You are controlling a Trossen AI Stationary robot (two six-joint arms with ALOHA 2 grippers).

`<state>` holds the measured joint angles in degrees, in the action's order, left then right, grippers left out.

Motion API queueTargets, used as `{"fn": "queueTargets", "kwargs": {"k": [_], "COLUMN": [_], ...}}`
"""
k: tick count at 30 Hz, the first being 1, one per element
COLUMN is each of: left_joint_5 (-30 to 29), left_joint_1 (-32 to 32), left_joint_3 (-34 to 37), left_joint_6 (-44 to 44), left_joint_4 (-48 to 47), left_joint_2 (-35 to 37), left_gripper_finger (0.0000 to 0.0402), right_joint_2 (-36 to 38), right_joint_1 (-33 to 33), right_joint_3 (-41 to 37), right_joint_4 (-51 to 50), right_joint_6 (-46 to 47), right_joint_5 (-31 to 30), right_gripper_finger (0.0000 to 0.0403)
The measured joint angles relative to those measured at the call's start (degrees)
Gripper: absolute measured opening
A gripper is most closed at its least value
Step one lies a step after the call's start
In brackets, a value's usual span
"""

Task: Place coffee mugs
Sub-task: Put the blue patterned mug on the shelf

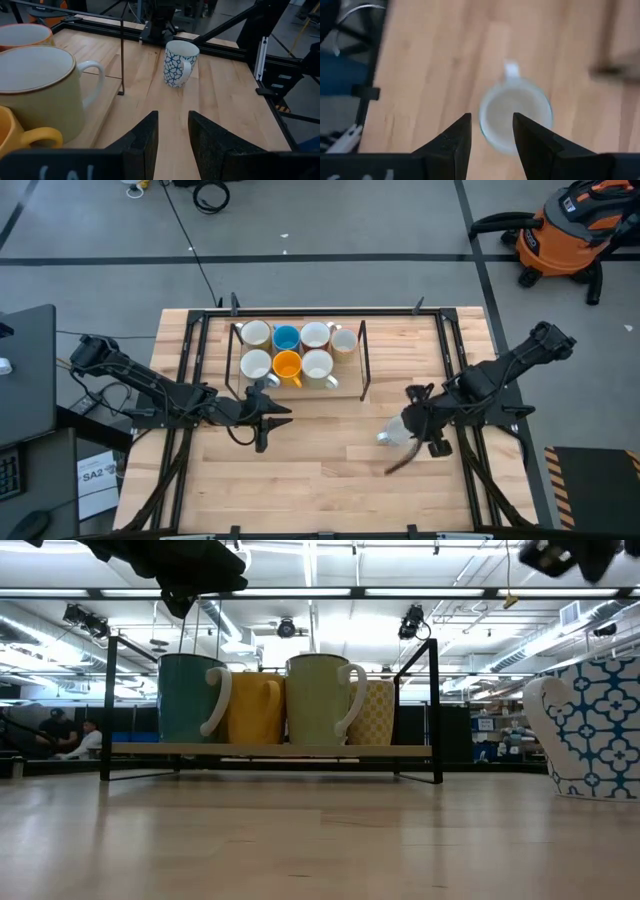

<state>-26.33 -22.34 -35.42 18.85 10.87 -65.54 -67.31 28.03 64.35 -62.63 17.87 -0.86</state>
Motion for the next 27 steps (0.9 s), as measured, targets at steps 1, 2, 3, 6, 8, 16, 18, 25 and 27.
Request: {"fn": "queueTargets", "kwargs": {"k": [1, 2, 3, 6, 8, 16, 18, 25, 27], "left_joint_5": [0.0, 0.0, 0.0, 0.0, 0.0, 0.0, 0.0, 0.0, 0.0], "left_joint_1": [0.0, 0.0, 0.0, 0.0, 0.0, 0.0, 0.0, 0.0, 0.0], "left_joint_3": [0.0, 0.0, 0.0, 0.0, 0.0, 0.0, 0.0, 0.0, 0.0], "left_joint_6": [0.0, 0.0, 0.0, 0.0, 0.0, -0.1, -0.1, -0.1, -0.1], "left_joint_4": [0.0, 0.0, 0.0, 0.0, 0.0, 0.0, 0.0, 0.0, 0.0], "left_joint_2": [0.0, 0.0, 0.0, 0.0, 0.0, 0.0, 0.0, 0.0, 0.0], "left_gripper_finger": [0.0112, 0.0112, 0.0112, 0.0112, 0.0112, 0.0112, 0.0112, 0.0112, 0.0112], "right_joint_2": [0.0, 0.0, 0.0, 0.0, 0.0, 0.0, 0.0, 0.0, 0.0], "right_joint_1": [-0.5, -0.9, -1.2, -2.0, -2.4, -5.6, -6.6, -8.9, -9.2], "right_joint_3": [0.0, -0.1, -0.3, -1.6, -2.9, -9.7, -10.8, -11.3, -11.3], "right_joint_4": [-2.0, -3.7, -4.8, -7.9, -8.3, -7.6, -6.9, -3.7, -2.5], "right_joint_6": [3.8, 7.9, 11.7, 21.1, 25.8, 37.6, 37.7, 37.7, 37.7], "right_joint_5": [0.0, 0.0, -0.1, -0.2, -0.2, -0.2, 0.0, 0.8, 0.9], "right_gripper_finger": [0.0149, 0.0149, 0.0149, 0.0149, 0.0149, 0.0149, 0.0149, 0.0149, 0.0149]}}
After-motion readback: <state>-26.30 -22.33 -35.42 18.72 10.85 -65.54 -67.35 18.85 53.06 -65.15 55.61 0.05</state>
